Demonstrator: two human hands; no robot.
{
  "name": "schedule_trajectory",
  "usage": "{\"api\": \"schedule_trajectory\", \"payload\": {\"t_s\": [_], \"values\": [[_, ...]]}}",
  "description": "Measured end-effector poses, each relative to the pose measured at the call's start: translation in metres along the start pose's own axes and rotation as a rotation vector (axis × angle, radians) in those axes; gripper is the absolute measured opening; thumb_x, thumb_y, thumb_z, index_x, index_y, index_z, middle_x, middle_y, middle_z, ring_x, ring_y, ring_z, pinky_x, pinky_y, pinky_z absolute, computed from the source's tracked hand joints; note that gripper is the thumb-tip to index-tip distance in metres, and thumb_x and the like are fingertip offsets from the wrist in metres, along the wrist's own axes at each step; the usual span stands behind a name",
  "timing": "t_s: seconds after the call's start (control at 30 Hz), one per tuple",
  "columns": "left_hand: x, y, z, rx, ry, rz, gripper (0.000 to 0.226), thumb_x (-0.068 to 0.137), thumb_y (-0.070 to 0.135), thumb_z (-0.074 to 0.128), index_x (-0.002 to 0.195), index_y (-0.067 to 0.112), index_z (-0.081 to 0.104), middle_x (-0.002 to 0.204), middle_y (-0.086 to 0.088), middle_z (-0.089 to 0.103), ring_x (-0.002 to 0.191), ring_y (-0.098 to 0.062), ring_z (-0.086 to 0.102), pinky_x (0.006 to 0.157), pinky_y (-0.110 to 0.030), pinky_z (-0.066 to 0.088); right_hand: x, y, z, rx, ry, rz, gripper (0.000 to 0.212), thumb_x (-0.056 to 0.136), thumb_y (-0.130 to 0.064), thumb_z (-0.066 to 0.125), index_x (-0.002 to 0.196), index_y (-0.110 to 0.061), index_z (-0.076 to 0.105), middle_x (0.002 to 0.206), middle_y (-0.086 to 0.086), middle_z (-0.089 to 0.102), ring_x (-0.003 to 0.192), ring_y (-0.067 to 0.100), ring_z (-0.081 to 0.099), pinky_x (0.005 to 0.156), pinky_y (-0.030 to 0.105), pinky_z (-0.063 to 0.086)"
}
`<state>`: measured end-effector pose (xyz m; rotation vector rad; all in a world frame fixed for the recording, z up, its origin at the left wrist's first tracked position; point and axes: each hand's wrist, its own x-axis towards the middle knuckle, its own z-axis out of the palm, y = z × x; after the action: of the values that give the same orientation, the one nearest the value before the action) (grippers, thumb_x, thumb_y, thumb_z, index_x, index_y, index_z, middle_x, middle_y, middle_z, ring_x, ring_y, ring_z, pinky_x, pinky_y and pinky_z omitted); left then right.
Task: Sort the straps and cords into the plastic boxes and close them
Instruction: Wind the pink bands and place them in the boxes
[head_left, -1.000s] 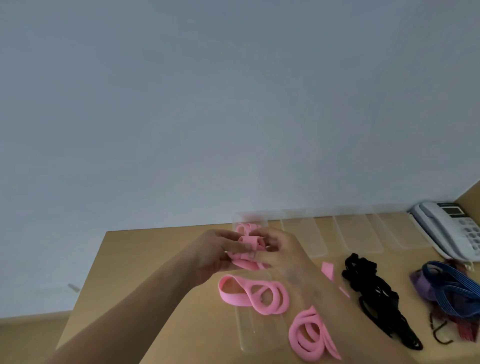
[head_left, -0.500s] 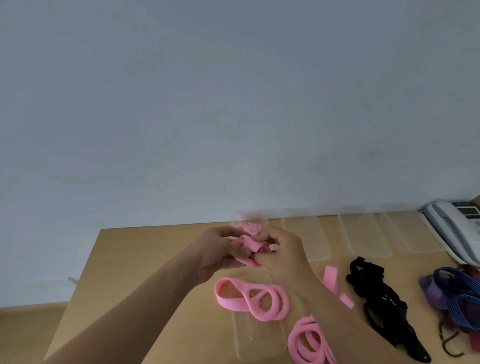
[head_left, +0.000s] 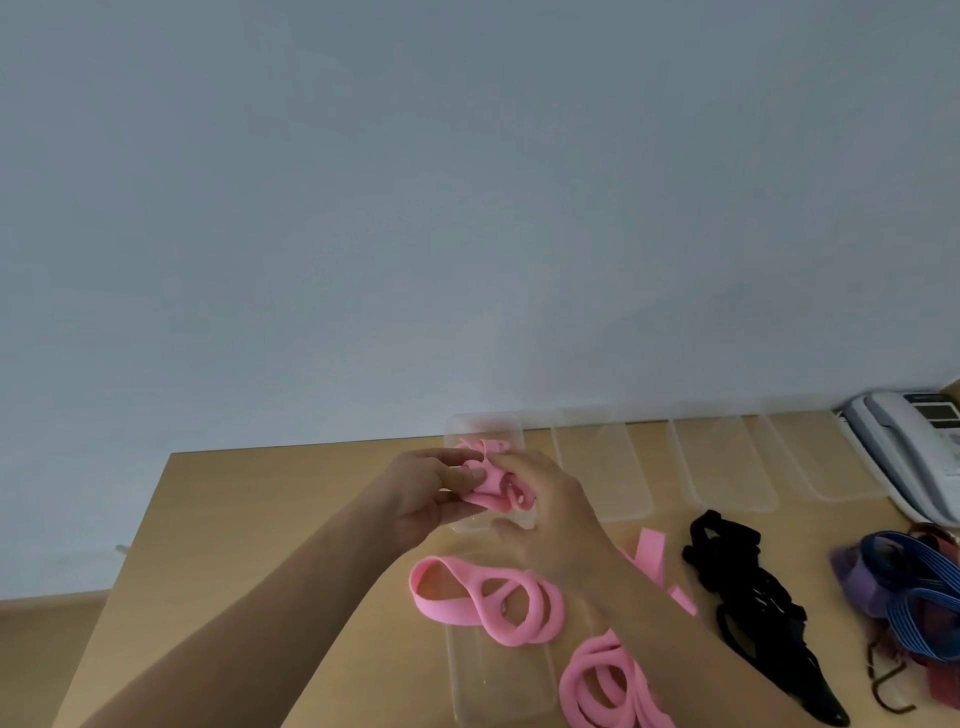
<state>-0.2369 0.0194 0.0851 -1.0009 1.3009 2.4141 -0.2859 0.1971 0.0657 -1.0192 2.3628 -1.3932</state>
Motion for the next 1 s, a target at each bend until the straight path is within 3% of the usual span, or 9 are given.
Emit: {"api": "schedule_trajectory", "payload": {"t_s": [0.1,0.2,0.33,0.43,0.5,0.6,0.67,0.83,1.0], "values": [[0.009,0.0,0.002,-0.022,0.008,-0.02,0.018,0.087,-0.016,0.064,0.099,-0.007,0.074,0.095,-0.024,0.075,0.082,-0.036,0.076,0.063,-0.035,0.062,0.003,0.008,0.004,-0.231,-0.061,-0.071,0.076,0.073,-0.014,0.083,0.141,-0.022,0.051,0.136,-0.013,0.048,0.123,0.009,0.052,0.103,0.019,0.041],[0.016,-0.002,0.003,-0.036,0.022,-0.024,0.02,0.087,-0.015,0.064,0.105,-0.01,0.07,0.098,-0.026,0.074,0.086,-0.038,0.075,0.066,-0.038,0.063,0.012,0.014,0.003,-0.316,-0.007,-0.108,0.061,0.076,-0.005,0.077,0.133,-0.017,0.059,0.127,-0.002,0.053,0.107,0.017,0.06,0.093,0.022,0.048],[0.024,-0.001,-0.001,0.075,0.073,0.019,0.025,0.086,-0.007,0.073,0.111,-0.007,0.068,0.098,-0.023,0.074,0.082,-0.033,0.075,0.067,-0.035,0.063,0.027,0.021,-0.004,-0.266,-0.094,-0.044,0.05,0.083,-0.004,0.072,0.131,-0.014,0.066,0.124,0.003,0.062,0.108,0.021,0.064,0.093,0.036,0.054],[0.029,-0.001,-0.005,0.242,0.112,0.083,0.016,0.091,0.011,0.074,0.105,0.004,0.074,0.095,-0.018,0.077,0.077,-0.026,0.074,0.069,-0.036,0.063,0.041,0.023,-0.006,-0.264,-0.114,-0.02,0.046,0.082,-0.005,0.074,0.128,-0.013,0.068,0.119,0.005,0.067,0.104,0.022,0.065,0.094,0.031,0.052],[0.034,-0.002,-0.007,0.37,0.213,0.147,0.01,0.094,0.018,0.071,0.099,0.011,0.076,0.093,-0.014,0.077,0.074,-0.021,0.073,0.067,-0.036,0.063,0.05,0.025,-0.004,-0.352,-0.148,-0.029,0.042,0.083,-0.009,0.072,0.124,-0.016,0.07,0.117,0.003,0.07,0.103,0.025,0.064,0.09,0.025,0.047],[0.04,-0.007,-0.011,0.513,0.389,0.248,0.01,0.094,0.021,0.068,0.089,0.02,0.076,0.088,-0.002,0.076,0.076,-0.021,0.072,0.064,-0.036,0.063,0.059,0.028,0.001,-0.542,-0.229,-0.019,0.034,0.09,-0.02,0.064,0.123,-0.024,0.068,0.114,-0.002,0.07,0.103,0.027,0.057,0.085,0.03,0.044],[0.043,-0.011,-0.016,0.616,0.473,0.293,0.012,0.094,0.024,0.066,0.085,0.028,0.073,0.089,0.007,0.074,0.08,-0.018,0.07,0.071,-0.039,0.063,0.061,0.031,0.004,-0.575,-0.248,0.02,0.034,0.091,-0.025,0.064,0.125,-0.028,0.066,0.108,0.0,0.071,0.104,0.027,0.057,0.085,0.032,0.044],[0.05,-0.016,-0.024,0.707,0.483,0.264,0.014,0.092,0.028,0.07,0.106,0.025,0.072,0.105,0.009,0.07,0.091,-0.018,0.065,0.088,-0.043,0.057,0.061,0.043,0.011,-0.613,-0.27,0.058,0.03,0.091,-0.034,0.065,0.12,-0.035,0.069,0.112,-0.001,0.069,0.109,0.025,0.056,0.081,0.026,0.038],[0.057,-0.022,-0.027,0.748,0.469,0.224,0.021,0.09,0.031,0.072,0.11,0.028,0.069,0.11,0.007,0.066,0.101,-0.014,0.062,0.087,-0.036,0.054,0.068,0.051,0.02,-0.807,-0.385,0.107,0.037,0.091,-0.046,0.054,0.123,-0.032,0.066,0.128,0.0,0.054,0.117,0.026,0.043,0.099,0.034,0.038]]}}
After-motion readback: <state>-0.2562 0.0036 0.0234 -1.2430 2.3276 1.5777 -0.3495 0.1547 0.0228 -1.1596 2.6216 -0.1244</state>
